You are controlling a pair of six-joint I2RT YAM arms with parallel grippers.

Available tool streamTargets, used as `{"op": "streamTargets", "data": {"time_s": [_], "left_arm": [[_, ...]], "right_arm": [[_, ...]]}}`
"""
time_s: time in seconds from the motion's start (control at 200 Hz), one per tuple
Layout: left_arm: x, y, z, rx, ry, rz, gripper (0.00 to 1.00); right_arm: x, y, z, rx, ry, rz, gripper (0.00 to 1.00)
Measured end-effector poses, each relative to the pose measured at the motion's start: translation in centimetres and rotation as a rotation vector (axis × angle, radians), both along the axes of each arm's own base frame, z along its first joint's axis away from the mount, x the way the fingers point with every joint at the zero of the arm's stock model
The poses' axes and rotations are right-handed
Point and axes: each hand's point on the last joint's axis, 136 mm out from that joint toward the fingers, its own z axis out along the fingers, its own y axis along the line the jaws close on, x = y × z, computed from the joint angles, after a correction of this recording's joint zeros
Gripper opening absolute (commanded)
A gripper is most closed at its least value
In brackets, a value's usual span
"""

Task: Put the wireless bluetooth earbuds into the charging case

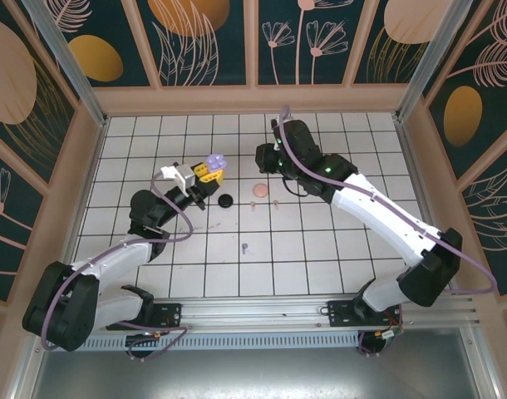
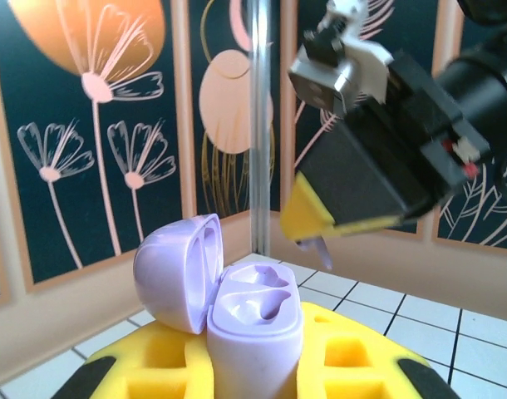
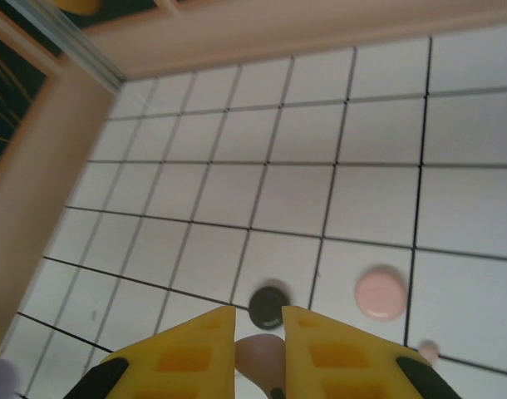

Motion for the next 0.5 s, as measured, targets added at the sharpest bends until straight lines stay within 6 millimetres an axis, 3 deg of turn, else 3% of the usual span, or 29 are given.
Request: {"op": "streamTargets", "data": {"time_s": [0.265, 0.5], "left_arm": [[-1.1, -2.0, -0.5, 0.07, -0.101, -0.026, 0.0], [-0.3, -3.5, -0.6, 0.082, -0.116, -0.046, 0.0]], "right_arm": [[-1.7, 1.0, 5.7, 0.127, -0.153, 0.132, 0.18], [-3.5, 2.4, 6.8, 0.197, -0.221, 0.243, 0.18]]}}
